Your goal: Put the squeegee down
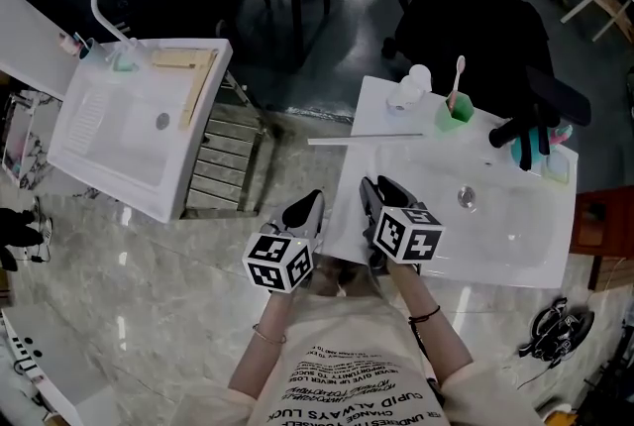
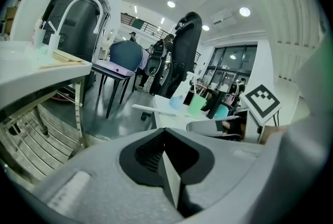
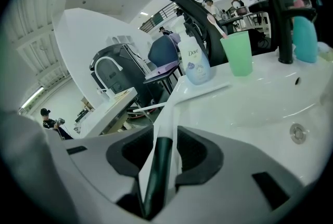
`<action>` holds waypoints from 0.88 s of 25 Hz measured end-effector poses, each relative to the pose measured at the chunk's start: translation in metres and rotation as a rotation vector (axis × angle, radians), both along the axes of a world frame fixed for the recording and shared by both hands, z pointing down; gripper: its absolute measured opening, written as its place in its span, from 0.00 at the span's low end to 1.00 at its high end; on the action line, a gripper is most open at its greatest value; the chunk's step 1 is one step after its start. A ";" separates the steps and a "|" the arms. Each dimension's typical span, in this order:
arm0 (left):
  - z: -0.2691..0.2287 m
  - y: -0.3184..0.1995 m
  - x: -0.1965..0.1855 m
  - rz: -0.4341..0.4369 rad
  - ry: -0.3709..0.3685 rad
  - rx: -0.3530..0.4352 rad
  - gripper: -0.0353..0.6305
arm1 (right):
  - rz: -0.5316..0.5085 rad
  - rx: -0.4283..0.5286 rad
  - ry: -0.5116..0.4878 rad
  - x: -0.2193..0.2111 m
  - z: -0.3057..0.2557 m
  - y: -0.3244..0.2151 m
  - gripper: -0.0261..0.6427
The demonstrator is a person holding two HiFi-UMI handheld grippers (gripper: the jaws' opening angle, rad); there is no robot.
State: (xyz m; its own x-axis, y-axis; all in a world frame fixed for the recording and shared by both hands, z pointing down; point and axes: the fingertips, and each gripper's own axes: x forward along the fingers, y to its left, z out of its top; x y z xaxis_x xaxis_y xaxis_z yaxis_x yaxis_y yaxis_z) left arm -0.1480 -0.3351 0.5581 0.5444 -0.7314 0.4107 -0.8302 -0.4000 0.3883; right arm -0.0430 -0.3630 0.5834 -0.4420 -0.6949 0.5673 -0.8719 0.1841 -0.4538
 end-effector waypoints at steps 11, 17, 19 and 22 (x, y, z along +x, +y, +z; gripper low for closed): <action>-0.039 -0.011 0.005 0.027 -0.016 0.113 0.09 | -0.011 0.112 -0.005 0.013 -0.036 -0.001 0.15; -0.060 -0.014 0.012 0.070 -0.029 0.174 0.09 | -0.013 0.188 -0.022 0.024 -0.061 -0.001 0.09; -0.068 -0.014 0.013 0.081 -0.032 0.197 0.09 | -0.013 0.210 -0.024 0.029 -0.069 -0.001 0.08; -0.079 -0.015 0.013 0.091 -0.037 0.232 0.09 | -0.013 0.248 -0.029 0.035 -0.082 -0.001 0.06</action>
State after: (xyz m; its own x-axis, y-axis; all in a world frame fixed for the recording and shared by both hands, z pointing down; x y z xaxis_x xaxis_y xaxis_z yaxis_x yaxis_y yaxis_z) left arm -0.1349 -0.3499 0.4792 0.6000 -0.7570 0.2586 -0.7987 -0.5485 0.2477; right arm -0.0082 -0.3641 0.5010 -0.4658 -0.8051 0.3673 -0.8558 0.3043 -0.4184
